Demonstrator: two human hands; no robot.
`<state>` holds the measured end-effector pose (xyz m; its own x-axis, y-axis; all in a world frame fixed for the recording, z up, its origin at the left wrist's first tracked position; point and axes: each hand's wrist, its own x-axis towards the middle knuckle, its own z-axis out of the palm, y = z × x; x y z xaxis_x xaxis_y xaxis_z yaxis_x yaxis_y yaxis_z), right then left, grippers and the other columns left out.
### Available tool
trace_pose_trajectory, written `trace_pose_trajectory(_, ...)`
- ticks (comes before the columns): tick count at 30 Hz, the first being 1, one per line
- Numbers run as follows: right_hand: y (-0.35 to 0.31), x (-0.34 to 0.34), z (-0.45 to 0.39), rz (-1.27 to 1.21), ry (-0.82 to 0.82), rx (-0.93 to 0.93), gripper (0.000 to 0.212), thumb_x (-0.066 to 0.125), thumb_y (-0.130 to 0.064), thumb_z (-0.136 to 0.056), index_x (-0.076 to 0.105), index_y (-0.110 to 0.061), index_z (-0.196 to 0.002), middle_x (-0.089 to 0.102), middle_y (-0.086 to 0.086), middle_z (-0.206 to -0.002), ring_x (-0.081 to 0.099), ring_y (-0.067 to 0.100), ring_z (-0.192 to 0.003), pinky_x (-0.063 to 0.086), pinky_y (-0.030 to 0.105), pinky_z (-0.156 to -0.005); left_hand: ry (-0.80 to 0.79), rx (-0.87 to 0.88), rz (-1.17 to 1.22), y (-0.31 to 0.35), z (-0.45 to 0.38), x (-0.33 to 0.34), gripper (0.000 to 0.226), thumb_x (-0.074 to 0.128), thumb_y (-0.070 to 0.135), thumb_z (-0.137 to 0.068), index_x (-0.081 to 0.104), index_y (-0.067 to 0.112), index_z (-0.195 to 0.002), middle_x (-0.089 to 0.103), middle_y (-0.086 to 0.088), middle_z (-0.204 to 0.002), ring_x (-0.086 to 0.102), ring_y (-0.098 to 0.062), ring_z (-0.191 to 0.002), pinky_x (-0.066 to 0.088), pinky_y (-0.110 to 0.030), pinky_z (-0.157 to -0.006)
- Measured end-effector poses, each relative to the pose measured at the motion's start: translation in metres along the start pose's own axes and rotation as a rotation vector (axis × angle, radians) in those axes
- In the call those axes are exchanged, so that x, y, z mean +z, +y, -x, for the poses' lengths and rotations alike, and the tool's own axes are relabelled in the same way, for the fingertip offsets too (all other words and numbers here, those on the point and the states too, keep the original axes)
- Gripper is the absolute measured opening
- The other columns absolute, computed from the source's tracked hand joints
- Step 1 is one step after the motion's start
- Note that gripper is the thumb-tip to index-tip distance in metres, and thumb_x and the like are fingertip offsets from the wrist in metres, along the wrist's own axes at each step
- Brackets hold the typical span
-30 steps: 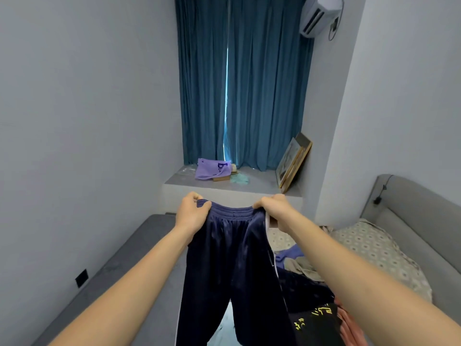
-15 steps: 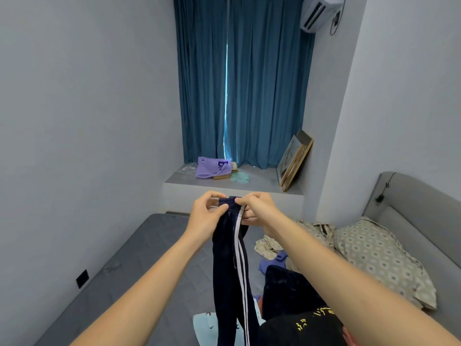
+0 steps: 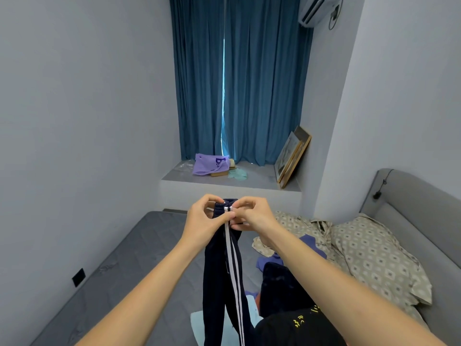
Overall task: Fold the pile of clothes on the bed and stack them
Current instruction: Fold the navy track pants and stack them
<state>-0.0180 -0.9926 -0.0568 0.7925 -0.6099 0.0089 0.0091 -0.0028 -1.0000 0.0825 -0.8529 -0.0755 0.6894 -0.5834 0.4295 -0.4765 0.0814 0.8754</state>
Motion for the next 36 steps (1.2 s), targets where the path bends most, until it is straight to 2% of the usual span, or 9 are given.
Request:
trace_pose_trajectory(6,0.008,-0.011,-0.010,0.285,0.124,-0.148,0.041,0.097,-0.028,-0.071,0.070,-0.019,-0.101,0.062,0.000,-0.088,0.062,0.014,-0.077,0.054,0.031,-0.068,-0.059,0.023,0.041,-0.002,0.000,-0.008,0.016,0.078,0.009,-0.092,0.073,0.019,-0.104,0.077,0.002,-0.103,0.072,-0.015,-0.098,0.058,-0.038,-0.092)
trace_pose_trajectory(9,0.011,-0.027,-0.016,0.272,0.043,-0.098,0.077,0.098,-0.041,-0.065,0.059,-0.036,-0.131,0.058,-0.002,-0.128,0.058,0.016,-0.115,0.051,0.032,-0.093,-0.139,0.035,0.069,-0.001,-0.004,-0.022,0.019,0.072,0.001,-0.095,0.072,0.016,-0.107,0.076,-0.001,-0.108,0.074,-0.019,-0.102,0.058,-0.035,-0.093)
trace_pose_trajectory(12,0.013,-0.038,-0.018,0.165,-0.161,0.023,0.097,0.097,-0.035,-0.067,0.047,-0.036,-0.150,0.059,0.004,-0.141,0.056,0.022,-0.132,0.043,0.040,-0.115,-0.247,0.046,0.101,0.004,-0.009,-0.034,0.022,0.067,-0.005,-0.097,0.070,0.012,-0.110,0.076,-0.007,-0.110,0.073,-0.019,-0.102,0.056,-0.025,-0.089)
trace_pose_trajectory(16,0.008,-0.039,-0.016,0.059,-0.347,0.051,0.062,0.090,-0.017,-0.079,0.065,-0.018,-0.136,0.075,0.008,-0.124,0.070,0.024,-0.119,0.053,0.034,-0.103,-0.299,0.078,0.078,0.013,-0.018,-0.045,0.025,0.064,-0.006,-0.098,0.069,0.015,-0.109,0.075,-0.011,-0.109,0.072,-0.019,-0.098,0.057,-0.027,-0.088)
trace_pose_trajectory(22,-0.021,-0.038,-0.010,0.100,-0.210,-0.150,0.018,0.089,-0.014,-0.080,0.079,-0.016,-0.095,0.079,0.008,-0.096,0.075,0.021,-0.090,0.060,0.029,-0.074,-0.189,0.129,0.015,0.027,-0.030,-0.065,0.027,0.067,0.005,-0.097,0.067,0.028,-0.111,0.075,-0.004,-0.111,0.074,-0.019,-0.099,0.055,-0.028,-0.089)
trace_pose_trajectory(26,-0.047,-0.024,-0.009,0.098,-0.109,-0.298,0.014,0.089,-0.010,-0.080,0.079,-0.019,-0.086,0.078,0.001,-0.084,0.073,0.013,-0.077,0.054,0.021,-0.066,0.010,0.138,0.097,0.034,-0.028,-0.055,0.038,0.076,0.008,-0.094,0.061,0.025,-0.124,0.073,0.003,-0.116,0.071,-0.013,-0.106,0.055,-0.023,-0.095)
trace_pose_trajectory(29,-0.058,-0.020,-0.007,0.100,-0.077,-0.330,0.015,0.089,-0.009,-0.079,0.078,-0.014,-0.087,0.076,0.000,-0.082,0.072,0.013,-0.075,0.053,0.020,-0.066,-0.051,-0.002,0.082,0.033,-0.027,-0.053,0.035,0.079,0.014,-0.093,0.067,0.015,-0.126,0.079,0.009,-0.112,0.073,-0.006,-0.106,0.056,-0.029,-0.101)
trace_pose_trajectory(32,-0.061,-0.020,-0.004,0.121,-0.021,-0.354,0.021,0.090,-0.012,-0.080,0.077,-0.008,-0.096,0.078,0.006,-0.090,0.073,0.016,-0.082,0.058,0.027,-0.075,-0.066,-0.040,0.047,0.038,-0.029,-0.057,0.017,0.076,0.012,-0.095,0.076,0.014,-0.112,0.081,0.003,-0.105,0.075,-0.010,-0.098,0.059,-0.043,-0.099)
trace_pose_trajectory(36,-0.057,-0.022,0.006,0.074,-0.057,-0.327,0.024,0.084,-0.014,-0.087,0.078,-0.012,-0.111,0.080,0.004,-0.107,0.076,0.019,-0.101,0.059,0.032,-0.091,-0.007,0.033,0.090,0.058,-0.034,-0.059,0.015,0.076,0.008,-0.094,0.076,0.012,-0.108,0.080,-0.001,-0.105,0.076,-0.017,-0.101,0.059,-0.037,-0.097)
